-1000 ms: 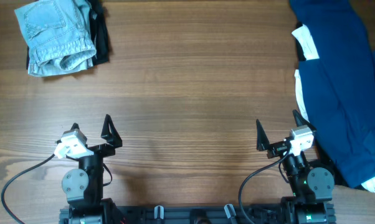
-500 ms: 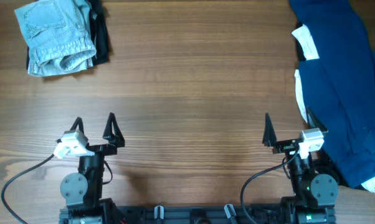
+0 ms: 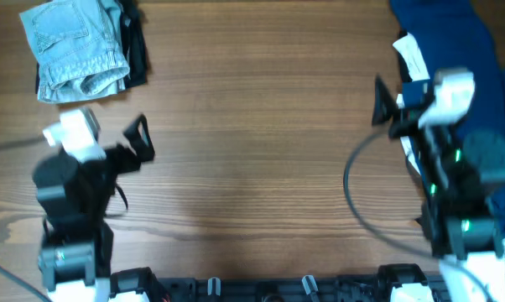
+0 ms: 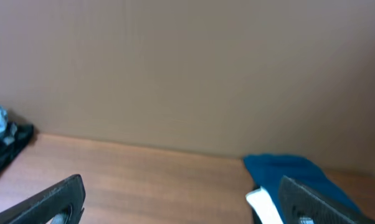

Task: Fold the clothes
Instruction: 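Reach the right gripper to the teal shirt pile and grasp it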

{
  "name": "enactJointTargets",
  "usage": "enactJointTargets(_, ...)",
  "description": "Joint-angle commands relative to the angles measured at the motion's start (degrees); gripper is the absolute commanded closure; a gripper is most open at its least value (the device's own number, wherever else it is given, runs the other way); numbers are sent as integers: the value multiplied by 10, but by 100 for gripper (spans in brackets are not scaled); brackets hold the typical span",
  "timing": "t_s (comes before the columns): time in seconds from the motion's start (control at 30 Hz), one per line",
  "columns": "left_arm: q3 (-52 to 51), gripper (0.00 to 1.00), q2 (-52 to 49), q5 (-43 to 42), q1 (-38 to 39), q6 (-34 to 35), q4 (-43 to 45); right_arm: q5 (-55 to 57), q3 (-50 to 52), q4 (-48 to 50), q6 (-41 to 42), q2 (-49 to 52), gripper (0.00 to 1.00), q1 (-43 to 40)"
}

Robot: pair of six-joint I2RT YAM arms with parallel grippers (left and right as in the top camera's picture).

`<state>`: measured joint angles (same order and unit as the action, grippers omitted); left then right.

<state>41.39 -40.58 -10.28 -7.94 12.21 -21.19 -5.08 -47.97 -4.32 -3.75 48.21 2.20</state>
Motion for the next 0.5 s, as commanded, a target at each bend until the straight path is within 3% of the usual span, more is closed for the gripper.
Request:
enactJointTargets(0.0,135,0,-106,7,-2,-28,-91,-24,-164,-126,-13,136,0,-2)
enactJointTargets(0.1,191,0,-189,7,-2,-28,-160,-43,-284,-247,-29,267,0,-2)
enactJointTargets(0.23,191,0,-255,7,-2,-28,-170,-53,-285,-299,-23,358,0,-2)
enactJointTargets(0.4,191,0,-299,3,-2,-28,-172,135,-285,-331,37,457,4,-19)
enactJointTargets(0.47,191,0,-301,3,-2,-28,-170,143,-285,-330,61,492,3,-48)
